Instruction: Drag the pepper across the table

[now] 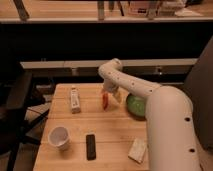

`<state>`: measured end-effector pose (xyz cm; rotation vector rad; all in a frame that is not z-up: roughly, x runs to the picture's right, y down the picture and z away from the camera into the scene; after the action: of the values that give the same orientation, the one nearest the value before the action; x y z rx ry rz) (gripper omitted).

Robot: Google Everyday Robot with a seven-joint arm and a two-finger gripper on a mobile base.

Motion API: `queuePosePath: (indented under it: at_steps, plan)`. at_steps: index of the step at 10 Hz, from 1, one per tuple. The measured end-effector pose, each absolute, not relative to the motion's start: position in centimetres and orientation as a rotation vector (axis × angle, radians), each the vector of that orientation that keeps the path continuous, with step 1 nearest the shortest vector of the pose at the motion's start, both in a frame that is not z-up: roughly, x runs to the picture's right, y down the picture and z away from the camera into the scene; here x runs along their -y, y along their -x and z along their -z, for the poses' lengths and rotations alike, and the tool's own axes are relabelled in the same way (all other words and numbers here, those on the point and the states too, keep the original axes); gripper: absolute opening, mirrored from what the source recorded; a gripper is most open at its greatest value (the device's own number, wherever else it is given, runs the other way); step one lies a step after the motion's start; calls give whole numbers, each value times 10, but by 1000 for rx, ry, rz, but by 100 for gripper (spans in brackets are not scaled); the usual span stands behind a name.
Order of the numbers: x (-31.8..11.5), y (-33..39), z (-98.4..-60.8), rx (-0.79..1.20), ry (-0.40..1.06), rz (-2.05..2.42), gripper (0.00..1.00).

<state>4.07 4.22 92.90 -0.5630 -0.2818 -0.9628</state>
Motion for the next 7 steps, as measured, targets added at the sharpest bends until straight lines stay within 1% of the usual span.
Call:
queuePosePath:
  at_steps: [7]
  plan:
    - [-52, -29, -937, 317, 583, 988, 80]
